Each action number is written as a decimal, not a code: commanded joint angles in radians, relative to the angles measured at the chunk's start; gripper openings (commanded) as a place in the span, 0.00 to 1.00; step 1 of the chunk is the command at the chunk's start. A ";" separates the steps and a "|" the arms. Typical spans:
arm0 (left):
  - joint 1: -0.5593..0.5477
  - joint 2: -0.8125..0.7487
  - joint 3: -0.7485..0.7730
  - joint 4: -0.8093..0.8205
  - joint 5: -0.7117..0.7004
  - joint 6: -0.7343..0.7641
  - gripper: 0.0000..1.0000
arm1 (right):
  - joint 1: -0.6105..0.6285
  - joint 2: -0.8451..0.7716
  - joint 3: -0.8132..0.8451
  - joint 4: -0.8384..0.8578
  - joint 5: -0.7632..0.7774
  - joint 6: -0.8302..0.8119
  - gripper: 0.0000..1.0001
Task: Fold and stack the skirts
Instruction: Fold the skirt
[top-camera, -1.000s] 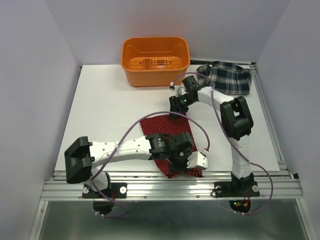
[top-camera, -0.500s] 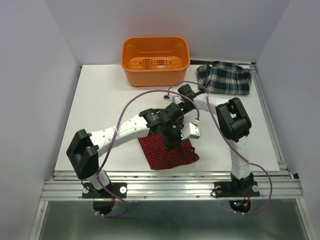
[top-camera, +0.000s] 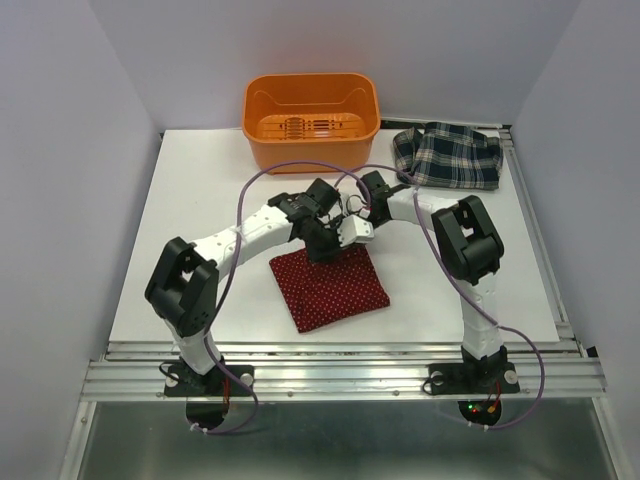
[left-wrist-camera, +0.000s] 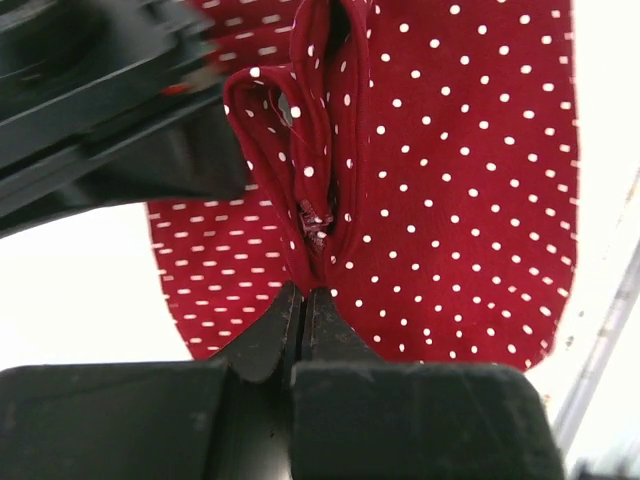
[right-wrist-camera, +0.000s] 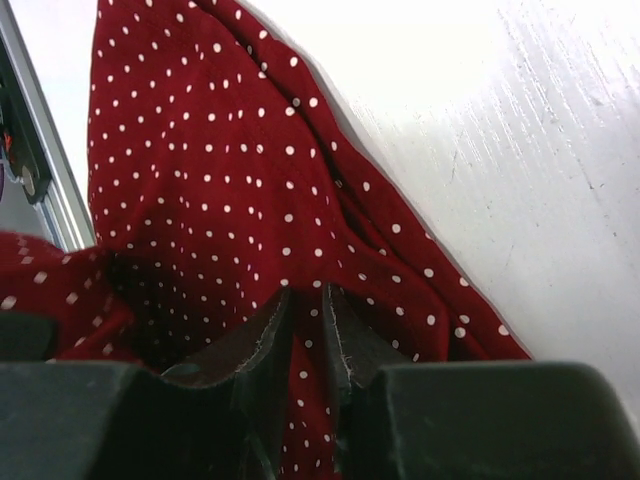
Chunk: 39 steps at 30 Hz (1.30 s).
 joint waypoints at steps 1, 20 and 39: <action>0.030 0.008 -0.017 0.085 -0.031 0.058 0.00 | 0.012 -0.007 -0.027 -0.064 0.044 -0.043 0.23; 0.074 0.054 -0.209 0.421 -0.167 0.072 0.00 | 0.012 0.002 -0.002 -0.076 0.035 -0.051 0.22; 0.076 0.088 -0.217 0.454 -0.173 0.052 0.22 | -0.129 -0.143 0.124 -0.079 0.402 0.018 0.60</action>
